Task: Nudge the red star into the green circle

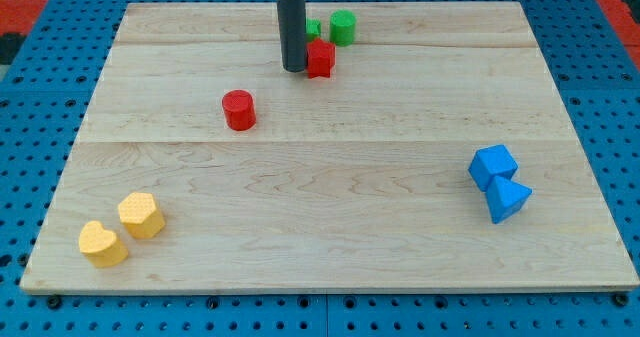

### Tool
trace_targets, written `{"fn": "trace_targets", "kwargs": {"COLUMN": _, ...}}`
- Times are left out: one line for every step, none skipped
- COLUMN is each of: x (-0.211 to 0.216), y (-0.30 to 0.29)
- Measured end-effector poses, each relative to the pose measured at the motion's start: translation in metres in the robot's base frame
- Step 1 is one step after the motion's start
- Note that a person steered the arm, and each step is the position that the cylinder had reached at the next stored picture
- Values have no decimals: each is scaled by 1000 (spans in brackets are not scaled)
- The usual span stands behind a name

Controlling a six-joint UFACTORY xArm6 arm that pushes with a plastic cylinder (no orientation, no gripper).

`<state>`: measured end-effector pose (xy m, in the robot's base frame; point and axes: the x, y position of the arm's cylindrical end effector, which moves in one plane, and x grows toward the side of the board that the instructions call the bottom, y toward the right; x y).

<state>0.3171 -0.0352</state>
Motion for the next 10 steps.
{"fn": "trace_targets", "kwargs": {"x": 24, "y": -20}}
{"fn": "trace_targets", "kwargs": {"x": 14, "y": 12}}
{"fn": "trace_targets", "kwargs": {"x": -1, "y": 12}}
{"fn": "trace_targets", "kwargs": {"x": -4, "y": 10}}
{"fn": "trace_targets", "kwargs": {"x": -4, "y": 32}}
{"fn": "trace_targets", "kwargs": {"x": 13, "y": 37}}
{"fn": "trace_targets", "kwargs": {"x": 14, "y": 63}}
{"fn": "trace_targets", "kwargs": {"x": 3, "y": 68}}
{"fn": "trace_targets", "kwargs": {"x": -4, "y": 63}}
{"fn": "trace_targets", "kwargs": {"x": 29, "y": 86}}
